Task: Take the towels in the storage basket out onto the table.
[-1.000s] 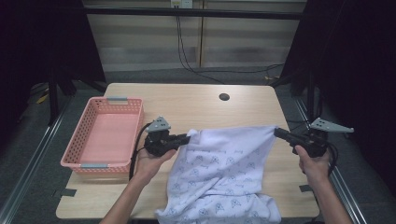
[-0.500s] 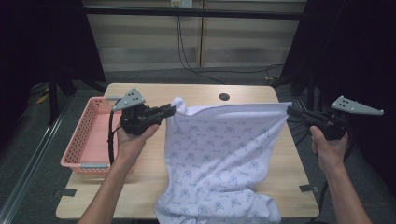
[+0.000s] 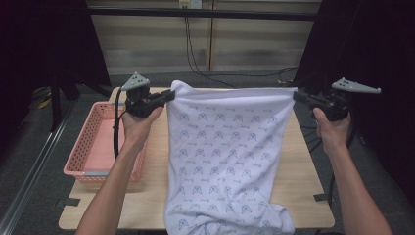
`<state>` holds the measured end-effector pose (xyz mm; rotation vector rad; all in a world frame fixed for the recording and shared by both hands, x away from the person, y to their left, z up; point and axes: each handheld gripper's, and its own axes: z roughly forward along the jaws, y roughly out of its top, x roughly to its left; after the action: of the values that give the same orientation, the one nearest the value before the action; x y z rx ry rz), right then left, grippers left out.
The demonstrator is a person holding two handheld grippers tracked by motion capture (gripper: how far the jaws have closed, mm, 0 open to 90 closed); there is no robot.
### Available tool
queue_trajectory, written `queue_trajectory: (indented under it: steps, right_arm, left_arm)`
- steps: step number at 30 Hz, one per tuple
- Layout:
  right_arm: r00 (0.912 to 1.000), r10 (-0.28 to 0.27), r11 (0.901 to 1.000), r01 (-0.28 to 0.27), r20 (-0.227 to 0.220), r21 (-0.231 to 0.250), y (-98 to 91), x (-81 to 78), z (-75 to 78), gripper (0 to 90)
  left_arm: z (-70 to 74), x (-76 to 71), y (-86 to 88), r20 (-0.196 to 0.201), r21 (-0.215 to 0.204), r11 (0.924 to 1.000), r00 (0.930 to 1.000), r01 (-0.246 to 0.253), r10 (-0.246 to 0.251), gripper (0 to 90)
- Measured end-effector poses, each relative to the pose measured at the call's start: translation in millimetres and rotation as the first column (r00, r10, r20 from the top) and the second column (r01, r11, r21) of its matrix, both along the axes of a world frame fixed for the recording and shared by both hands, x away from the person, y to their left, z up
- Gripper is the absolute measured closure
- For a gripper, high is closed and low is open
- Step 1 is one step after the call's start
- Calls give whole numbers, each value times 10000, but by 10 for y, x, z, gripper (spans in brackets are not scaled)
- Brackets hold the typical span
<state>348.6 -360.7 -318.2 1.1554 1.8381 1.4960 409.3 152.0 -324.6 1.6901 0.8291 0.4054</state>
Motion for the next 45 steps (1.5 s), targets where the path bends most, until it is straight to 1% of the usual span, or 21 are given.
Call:
queue_trajectory:
  steps: [5, 7, 9, 11, 15, 21, 23, 26, 27, 29, 31, 35, 36, 37, 39, 40, 41, 42, 43, 44, 45]
  right_arm:
    - [9976, -349, 9994, 348, -600, -25, 50, 544, -128, 886]
    - [9913, -793, 9958, 740, -1051, -538, 90, 707, -275, 741]
    - [9836, -829, 9953, 737, -1600, -623, 104, 799, -433, 712]
    - [9850, -593, 9978, 535, -1622, -402, 108, 785, -535, 666]
    - [9870, -59, 9982, -38, -1609, -603, 152, 615, -622, 615]
    - [9831, 1001, 9942, -1049, -1533, -237, 234, 90, -747, 562]
    - [9732, 1538, 9866, -1607, -1707, -272, 291, -130, -812, 555]
    - [9531, 1998, 9712, -2233, -2273, -826, 403, -453, -940, 539]
    - [9458, 2155, 9654, -2438, -2429, -926, 434, -560, -995, 539]
    - [9192, 2648, 9497, -3010, -2916, -864, 495, -774, -1139, 524]
    - [8869, 3138, 9368, -3475, -3391, -419, 551, -940, -1296, 507]
    - [8431, 3466, 9142, -4017, -4112, -530, 664, -1163, -1486, 468]
    - [8283, 3515, 9038, -4217, -4363, -724, 690, -1192, -1541, 437]
    - [8226, 3444, 9002, -4262, -4525, -897, 703, -1198, -1591, 426]
    - [8131, 3338, 8934, -4342, -4769, -1151, 724, -1165, -1675, 402]
    - [8172, 3188, 8927, -4292, -4801, -1377, 734, -1143, -1699, 399]
    - [8195, 3150, 8903, -4299, -4786, -1500, 742, -1119, -1718, 396]
    - [8121, 3047, 8865, -4328, -4977, -1634, 767, -1084, -1752, 405]
    - [8259, 2948, 8814, -4293, -4806, -1971, 786, -1072, -1775, 451]
    - [8309, 2852, 8774, -4270, -4779, -2188, 797, -1074, -1771, 485]
    - [8371, 2754, 8658, -4297, -4727, -2565, 812, -1076, -1760, 557]
  left_arm:
    - [-156, 391, -76, -635, 127, 9977, 9957, -672, 678, 739]
    - [-277, 468, -99, -1078, 262, 9970, 9913, -732, 756, 686]
    - [-350, 446, -137, -1158, 269, 9977, 9912, -614, 642, 597]
    - [-416, 406, -169, -1285, 571, 9977, 9908, -364, 435, 617]
    - [-520, 275, -216, -1435, 344, 9985, 9890, 422, -369, 631]
    - [-647, -162, -333, -1441, 425, 9867, 9782, 1569, -1494, 654]
    - [-681, -331, -362, -1471, 833, 9781, 9731, 1908, -1773, 675]
    - [-802, -628, -345, -1789, 838, 9634, 9549, 2548, -2370, 675]
    - [-891, -759, -334, -2060, 1028, 9524, 9429, 2869, -2618, 670]
    - [-1079, -997, -289, -2568, 1349, 9311, 9195, 3389, -2975, 649]
    - [-1216, -1160, -237, -3003, 1445, 9223, 9040, 3584, -3043, 639]
    - [-1439, -1473, -158, -3659, 1509, 9142, 8803, 3762, -3019, 608]
    - [-1468, -1542, -147, -3858, 1334, 9176, 8725, 3745, -3000, 599]
    - [-1491, -1595, -145, -3964, 1152, 9166, 8638, 3828, -3109, 579]
    - [-1552, -1705, -175, -3830, 2065, 8933, 8731, 3992, -3016, 551]
    - [-1576, -1698, -178, -3911, 2070, 8895, 8678, 4074, -3065, 532]
    - [-1606, -1669, -190, -4089, 1865, 8946, 8600, 4061, -3052, 529]
    - [-1624, -1646, -211, -3982, 2020, 8978, 8703, 3914, -2898, 519]
    - [-1634, -1632, -235, -3916, 2130, 8934, 8723, 3956, -2929, 525]
    - [-1653, -1616, -276, -3885, 2233, 8789, 8654, 4216, -3164, 534]
    - [-1693, -1610, -334, -3899, 2671, 8653, 8687, 4242, -3055, 550]
